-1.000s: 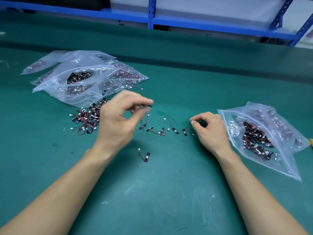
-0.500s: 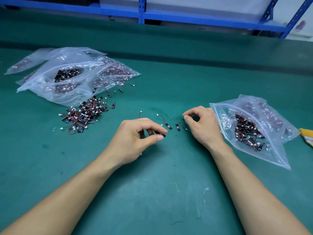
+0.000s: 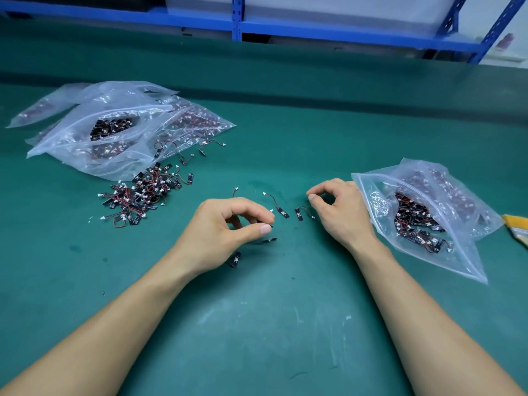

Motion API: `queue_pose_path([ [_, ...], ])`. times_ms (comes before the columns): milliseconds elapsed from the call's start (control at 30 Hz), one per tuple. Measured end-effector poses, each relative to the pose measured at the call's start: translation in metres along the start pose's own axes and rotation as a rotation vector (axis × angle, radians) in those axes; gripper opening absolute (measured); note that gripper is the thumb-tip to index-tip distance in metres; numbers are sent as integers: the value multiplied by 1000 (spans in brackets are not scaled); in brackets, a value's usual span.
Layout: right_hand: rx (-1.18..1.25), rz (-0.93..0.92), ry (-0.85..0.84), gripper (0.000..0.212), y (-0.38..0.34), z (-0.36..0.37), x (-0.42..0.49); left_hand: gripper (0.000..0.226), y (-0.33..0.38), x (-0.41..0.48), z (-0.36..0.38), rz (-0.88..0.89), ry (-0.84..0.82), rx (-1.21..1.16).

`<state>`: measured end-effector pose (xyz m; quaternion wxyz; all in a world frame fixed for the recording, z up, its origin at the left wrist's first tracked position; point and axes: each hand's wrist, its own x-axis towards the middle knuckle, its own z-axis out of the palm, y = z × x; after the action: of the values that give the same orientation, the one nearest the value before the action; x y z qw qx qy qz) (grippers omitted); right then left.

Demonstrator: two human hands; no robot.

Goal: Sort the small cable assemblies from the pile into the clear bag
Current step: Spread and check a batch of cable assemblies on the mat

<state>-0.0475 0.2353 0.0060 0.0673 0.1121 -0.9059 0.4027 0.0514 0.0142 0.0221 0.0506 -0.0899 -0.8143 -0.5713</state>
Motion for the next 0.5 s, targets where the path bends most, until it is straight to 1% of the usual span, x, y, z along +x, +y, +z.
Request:
queue_pose_path([
  [67, 1, 2, -3, 15, 0, 0, 0, 10, -1, 0, 0, 22, -10, -20],
  [333, 0, -5, 0, 17, 0, 0, 0, 5, -2, 1, 1, -10, -10, -155],
  [400, -7, -7, 1, 16, 1, 0, 0, 4, -1, 0, 2, 22, -53, -118],
  [467, -15, -10, 1, 15, 1, 1, 0, 5, -2, -2, 4, 68, -104, 6],
  [500, -17, -11, 1, 15, 2, 1, 0, 10, -4, -3, 5, 77, -108, 83],
])
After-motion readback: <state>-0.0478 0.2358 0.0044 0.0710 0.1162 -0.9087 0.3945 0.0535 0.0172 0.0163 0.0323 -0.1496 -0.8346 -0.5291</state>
